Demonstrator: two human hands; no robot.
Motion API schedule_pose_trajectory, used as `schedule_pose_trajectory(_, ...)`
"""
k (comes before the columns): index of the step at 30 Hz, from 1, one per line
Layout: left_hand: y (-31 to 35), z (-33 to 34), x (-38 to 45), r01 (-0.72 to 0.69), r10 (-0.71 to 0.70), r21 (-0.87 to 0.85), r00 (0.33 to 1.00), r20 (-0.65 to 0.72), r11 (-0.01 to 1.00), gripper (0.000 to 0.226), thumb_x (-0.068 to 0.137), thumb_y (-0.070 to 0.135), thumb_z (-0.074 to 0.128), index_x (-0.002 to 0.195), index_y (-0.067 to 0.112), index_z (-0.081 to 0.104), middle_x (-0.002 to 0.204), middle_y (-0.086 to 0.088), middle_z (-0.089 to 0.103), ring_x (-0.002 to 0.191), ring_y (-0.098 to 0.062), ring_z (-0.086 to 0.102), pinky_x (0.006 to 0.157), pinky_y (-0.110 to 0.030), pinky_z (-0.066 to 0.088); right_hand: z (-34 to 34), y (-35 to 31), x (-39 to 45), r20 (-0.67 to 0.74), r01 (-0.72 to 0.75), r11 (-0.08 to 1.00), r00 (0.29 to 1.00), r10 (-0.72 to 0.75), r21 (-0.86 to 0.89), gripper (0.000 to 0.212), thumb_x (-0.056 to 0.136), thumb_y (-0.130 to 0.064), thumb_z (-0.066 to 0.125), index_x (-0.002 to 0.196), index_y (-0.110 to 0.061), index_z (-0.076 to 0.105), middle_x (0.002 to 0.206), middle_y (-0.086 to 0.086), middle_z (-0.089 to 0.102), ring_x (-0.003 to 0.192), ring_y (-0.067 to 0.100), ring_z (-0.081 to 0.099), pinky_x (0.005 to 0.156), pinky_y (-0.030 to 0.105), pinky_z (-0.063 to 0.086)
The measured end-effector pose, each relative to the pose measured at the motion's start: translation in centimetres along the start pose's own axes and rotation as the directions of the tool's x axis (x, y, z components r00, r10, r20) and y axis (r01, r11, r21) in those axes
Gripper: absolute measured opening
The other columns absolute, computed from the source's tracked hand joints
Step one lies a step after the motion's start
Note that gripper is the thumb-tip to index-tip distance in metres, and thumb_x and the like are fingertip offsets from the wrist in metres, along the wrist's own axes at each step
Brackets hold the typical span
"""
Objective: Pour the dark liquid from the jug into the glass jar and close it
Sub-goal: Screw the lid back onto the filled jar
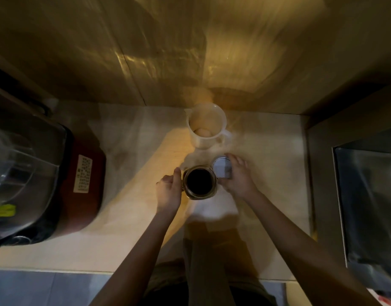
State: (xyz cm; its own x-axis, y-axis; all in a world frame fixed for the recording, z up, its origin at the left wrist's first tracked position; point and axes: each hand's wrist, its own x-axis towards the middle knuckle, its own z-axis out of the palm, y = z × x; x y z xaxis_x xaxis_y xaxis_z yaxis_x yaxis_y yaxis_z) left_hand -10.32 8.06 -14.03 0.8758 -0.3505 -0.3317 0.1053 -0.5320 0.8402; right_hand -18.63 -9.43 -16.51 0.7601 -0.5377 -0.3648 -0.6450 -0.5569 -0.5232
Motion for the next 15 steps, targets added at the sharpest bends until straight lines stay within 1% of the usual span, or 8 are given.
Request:
schedule_pose_trajectory(2, 0.5, -0.2, -0.4, -0.097, 0.098, 0.071, 0.995, -0.011, 0.993, 0.042, 0.095, 0.026, 0.032, 0.063, 0.009, 0.052, 0.062, -0.007, 0.053, 0.060, -0.016, 0.051, 0.059, -0.028, 0.034, -1.0, -0.3, -1.0, -0.023, 0.007, 0.998, 1.000, -0.006, 0.061, 0.083, 0.066, -0.021, 0.083, 0.135, -0.006, 0.039, 0.135, 0.013, 0.044, 0.124, 0.030, 0.036, 0.102, 0.038, 0.033)
schedule_pose_trajectory(4, 0.7, -0.8, -0.5, -0.143, 0.144, 0.062, 0.989, -0.016, 0.988, 0.029, 0.095, 0.023, 0.031, 0.091, 0.008, 0.057, 0.091, -0.005, 0.056, 0.090, -0.024, 0.053, 0.077, -0.031, 0.037, -2.4, -0.8, -2.1, -0.067, 0.041, 0.989, 0.997, -0.031, 0.144, 0.082, 0.063, -0.017, 0.085, 0.132, -0.004, 0.042, 0.132, 0.015, 0.045, 0.123, 0.030, 0.039, 0.101, 0.036, 0.035)
schedule_pose_trajectory(5, 0.8, -1.4, -0.6, -0.156, 0.156, 0.034, 0.988, 0.012, 0.987, 0.027, 0.093, 0.023, 0.034, 0.104, 0.010, 0.055, 0.104, -0.001, 0.054, 0.103, -0.022, 0.050, 0.086, -0.032, 0.038, -3.1, -1.0, -2.6, -0.079, 0.064, 0.988, 0.995, -0.053, 0.143, 0.083, 0.062, -0.016, 0.086, 0.132, -0.003, 0.043, 0.132, 0.015, 0.045, 0.123, 0.030, 0.039, 0.100, 0.035, 0.036)
schedule_pose_trajectory(8, 0.9, -3.3, -0.7, -0.290, 0.267, 0.070, 0.935, 0.234, 0.955, 0.055, 0.076, 0.026, 0.047, 0.130, 0.017, 0.038, 0.130, 0.004, 0.043, 0.123, -0.012, 0.036, 0.102, -0.033, 0.031, -5.3, -1.8, -3.9, -0.065, 0.118, 0.990, 0.991, -0.113, 0.076, 0.086, 0.061, -0.018, 0.086, 0.134, -0.005, 0.042, 0.132, 0.012, 0.044, 0.124, 0.027, 0.037, 0.100, 0.032, 0.034)
schedule_pose_trajectory(10, 0.9, -3.9, -0.6, -0.387, 0.298, 0.196, 0.880, 0.370, 0.901, 0.077, 0.068, 0.034, 0.059, 0.137, 0.023, 0.028, 0.143, 0.001, 0.037, 0.131, -0.014, 0.031, 0.107, -0.036, 0.028, -6.6, -2.5, -4.6, -0.026, 0.168, 0.985, 0.986, -0.168, 0.029, 0.088, 0.061, -0.017, 0.085, 0.135, -0.004, 0.041, 0.133, 0.012, 0.044, 0.125, 0.027, 0.036, 0.101, 0.029, 0.032)
schedule_pose_trajectory(12, 1.1, -3.9, -0.1, -0.471, 0.304, 0.340, 0.844, 0.442, 0.814, 0.096, 0.058, 0.047, 0.069, 0.140, 0.025, 0.022, 0.149, -0.001, 0.032, 0.138, -0.018, 0.025, 0.110, -0.041, 0.024, -7.5, -3.2, -5.3, 0.036, 0.232, 0.972, 0.972, -0.231, -0.036, 0.089, 0.061, -0.017, 0.085, 0.136, -0.004, 0.039, 0.134, 0.013, 0.043, 0.125, 0.027, 0.035, 0.102, 0.028, 0.030)
schedule_pose_trajectory(13, 1.3, -3.7, 0.0, -0.492, 0.303, 0.370, 0.834, 0.461, 0.788, 0.102, 0.056, 0.052, 0.071, 0.140, 0.025, 0.022, 0.150, -0.002, 0.032, 0.140, -0.019, 0.022, 0.110, -0.042, 0.022, -7.7, -3.6, -5.6, 0.066, 0.265, 0.961, 0.963, -0.261, -0.075, 0.090, 0.061, -0.018, 0.085, 0.137, -0.005, 0.038, 0.134, 0.012, 0.043, 0.124, 0.027, 0.035, 0.103, 0.030, 0.030)
schedule_pose_trajectory(15, 1.5, -3.3, 0.1, -0.510, 0.320, 0.369, 0.825, 0.467, 0.777, 0.100, 0.055, 0.055, 0.074, 0.138, 0.023, 0.029, 0.147, -0.003, 0.037, 0.141, -0.019, 0.021, 0.110, -0.043, 0.020, -8.1, -4.4, -6.2, 0.104, 0.321, 0.937, 0.945, -0.309, -0.135, 0.091, 0.060, -0.019, 0.084, 0.138, -0.008, 0.037, 0.133, 0.010, 0.045, 0.122, 0.026, 0.037, 0.104, 0.035, 0.033)
